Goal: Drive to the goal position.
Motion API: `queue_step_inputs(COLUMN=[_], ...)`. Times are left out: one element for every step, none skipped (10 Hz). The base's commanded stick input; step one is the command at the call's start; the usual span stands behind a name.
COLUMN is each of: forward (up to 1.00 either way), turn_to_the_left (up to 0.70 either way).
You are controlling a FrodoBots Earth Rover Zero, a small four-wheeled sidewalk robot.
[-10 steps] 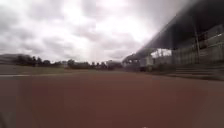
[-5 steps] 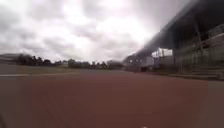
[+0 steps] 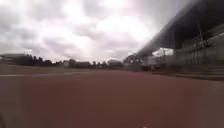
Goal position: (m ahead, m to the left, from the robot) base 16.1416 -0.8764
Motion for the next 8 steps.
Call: queue_step_inputs(forward=[0.70,0.70,0.70,0.70,0.70,0.70,0.70,0.70], turn_to_the_left=[0.00,0.00,0.00,0.00,0.00,0.00,0.00,0.00])
